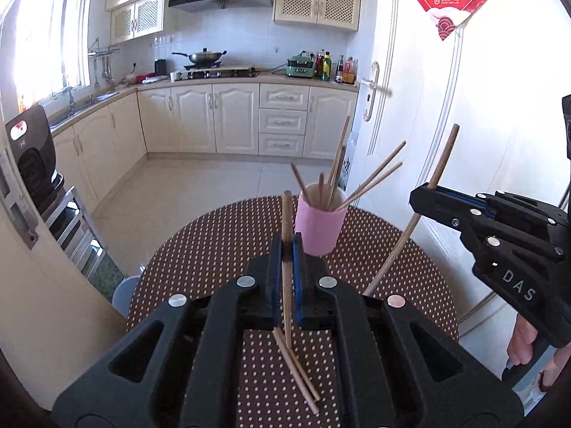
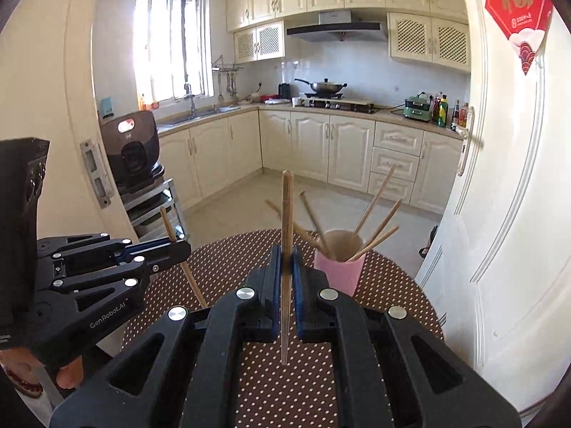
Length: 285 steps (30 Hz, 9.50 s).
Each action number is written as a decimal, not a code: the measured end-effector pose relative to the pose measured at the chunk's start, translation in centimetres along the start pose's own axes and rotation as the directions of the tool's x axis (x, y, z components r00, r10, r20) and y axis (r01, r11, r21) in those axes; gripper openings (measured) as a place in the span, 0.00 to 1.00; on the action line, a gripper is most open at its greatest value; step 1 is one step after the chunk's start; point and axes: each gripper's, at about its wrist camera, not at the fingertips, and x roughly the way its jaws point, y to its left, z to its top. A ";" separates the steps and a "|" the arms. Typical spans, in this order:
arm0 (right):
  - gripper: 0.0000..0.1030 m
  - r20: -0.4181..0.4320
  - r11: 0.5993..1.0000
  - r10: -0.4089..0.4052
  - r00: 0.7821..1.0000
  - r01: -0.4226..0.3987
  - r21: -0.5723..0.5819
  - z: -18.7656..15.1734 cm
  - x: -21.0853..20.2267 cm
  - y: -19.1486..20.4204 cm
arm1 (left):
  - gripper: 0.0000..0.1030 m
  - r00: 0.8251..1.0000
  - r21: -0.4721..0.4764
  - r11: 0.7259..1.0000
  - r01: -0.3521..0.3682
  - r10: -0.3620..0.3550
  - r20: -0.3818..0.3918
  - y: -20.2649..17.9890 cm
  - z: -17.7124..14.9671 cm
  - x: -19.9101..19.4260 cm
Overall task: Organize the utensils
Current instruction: 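Lift both held chopsticks upright and carry them over the pink cup, then lower both held chopsticks into the pink cup, then open the left tool releasing its chopstick while the right tool opens too, then move both open tools back over the last chopsticks on the table, then close the left tool on one chopstick while the right tool grasps the other, then lift both held chopsticks upright and carry them over the pink cup, then lower both held chopsticks into the pink cup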
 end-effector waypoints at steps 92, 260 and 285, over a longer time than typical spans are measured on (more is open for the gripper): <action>0.06 0.010 0.987 -0.160 0.987 0.159 0.030 2.4 10.9 -6.0 | 0.71 0.995 -0.020 0.999 -0.037 0.038 0.088 -0.7 6.1 9.3; 0.04 0.056 0.999 0.043 0.997 -0.044 0.022 -0.5 0.7 -2.6 | 0.05 1.000 0.007 1.000 -0.005 0.004 0.008 -0.8 3.0 3.7; 0.04 0.369 0.986 -0.119 0.922 0.065 0.155 4.9 1.0 -9.8 | 0.05 0.961 -0.049 0.998 0.032 -0.017 0.278 -3.7 10.5 7.6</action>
